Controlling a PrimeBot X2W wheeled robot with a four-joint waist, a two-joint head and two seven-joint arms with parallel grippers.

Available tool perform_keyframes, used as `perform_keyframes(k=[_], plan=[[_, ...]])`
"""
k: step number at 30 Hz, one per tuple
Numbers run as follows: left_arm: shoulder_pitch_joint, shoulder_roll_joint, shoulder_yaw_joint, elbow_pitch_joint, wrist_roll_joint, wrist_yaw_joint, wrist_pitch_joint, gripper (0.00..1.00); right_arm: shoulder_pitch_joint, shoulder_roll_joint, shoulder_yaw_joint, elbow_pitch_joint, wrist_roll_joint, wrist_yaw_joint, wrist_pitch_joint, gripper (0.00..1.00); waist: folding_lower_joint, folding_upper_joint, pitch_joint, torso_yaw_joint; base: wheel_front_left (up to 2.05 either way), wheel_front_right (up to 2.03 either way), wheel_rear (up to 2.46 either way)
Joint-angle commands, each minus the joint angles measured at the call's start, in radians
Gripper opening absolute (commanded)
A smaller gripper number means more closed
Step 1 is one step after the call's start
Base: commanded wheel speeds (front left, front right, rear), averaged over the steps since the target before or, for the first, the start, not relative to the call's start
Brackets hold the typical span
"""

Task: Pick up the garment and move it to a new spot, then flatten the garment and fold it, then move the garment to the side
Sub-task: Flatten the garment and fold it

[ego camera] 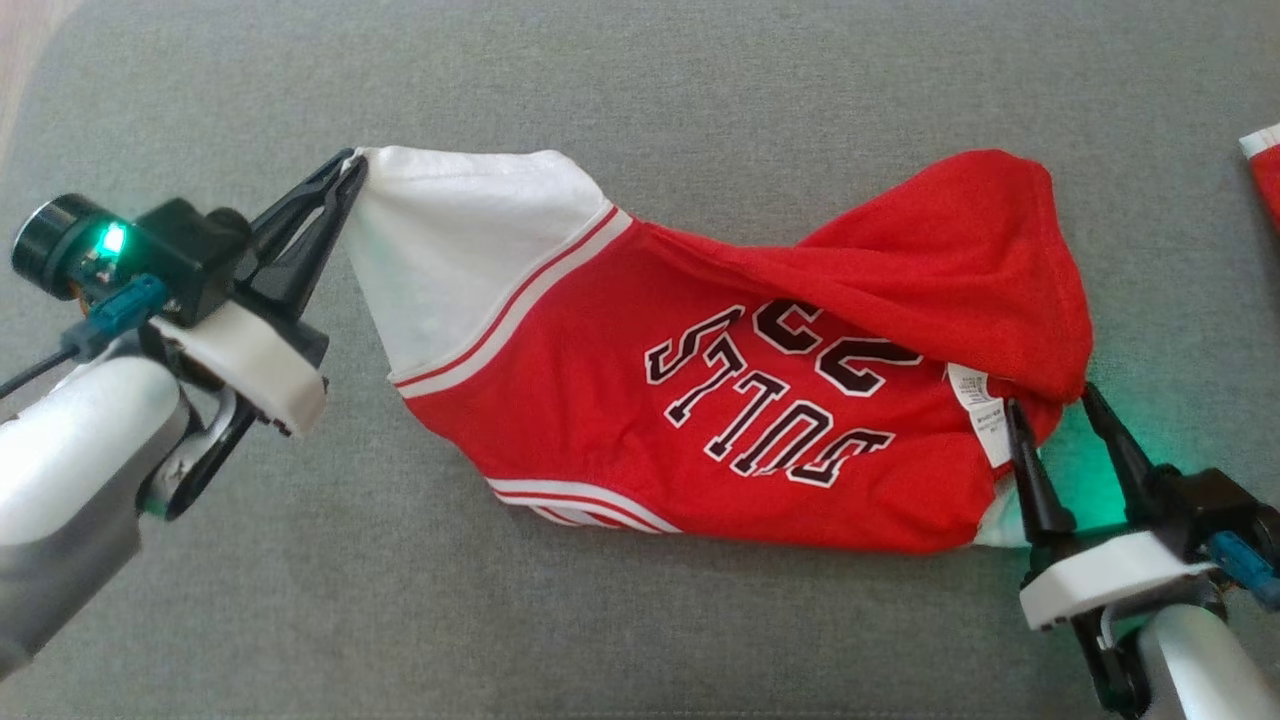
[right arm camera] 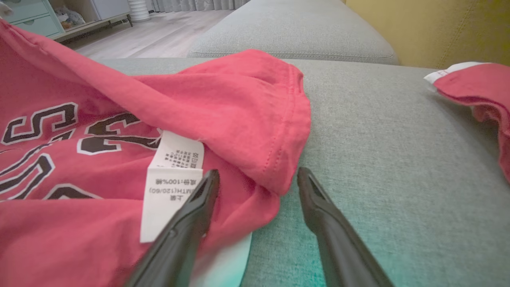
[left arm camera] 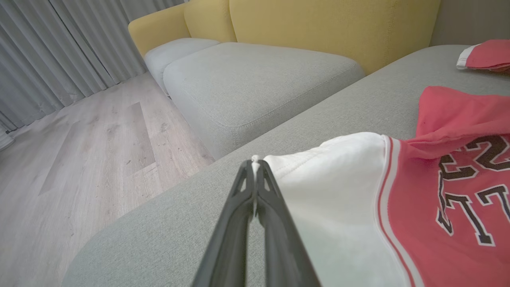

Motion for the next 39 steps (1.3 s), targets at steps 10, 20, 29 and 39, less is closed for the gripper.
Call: perform_keyframes(k=[10, 20, 29, 39], plan=[[-0.041, 0.046, 0.055, -0.004, 0.012, 0.007, -0.024, 0.00, -0.025, -0.004, -0.015, -0.060, -0.012, -0.001, -0.004, 0.00, 0.0000, 0.0000, -0.011, 0.001, 0.00, 0.00, 0.00], [-0.086, 0.058, 0.123, -0.073, 0.089, 0.029, -0.101, 0.00, -0.049, -0.003, -0.188, -0.280, 0.000, -0.001, -0.004, 0.00, 0.0000, 0.0000, -0.151, -0.023, 0.00, 0.00, 0.00], [-0.276, 0.037, 0.230, -0.177, 0.155, -0.024, -0.097, 0.00, -0.252, -0.140, -0.234, -0.421, -0.009, -0.001, 0.074, 0.00, 0.0000, 0.0000, -0.154, -0.018, 0.00, 0.00, 0.00], [-0.679, -0.160, 0.266, 0.267, 0.249, -0.148, -0.089, 0.00, -0.875, -0.249, -0.017, -0.055, 0.061, -0.001, 0.140, 0.00, 0.0000, 0.0000, 0.090, -0.022, 0.00, 0.00, 0.00]])
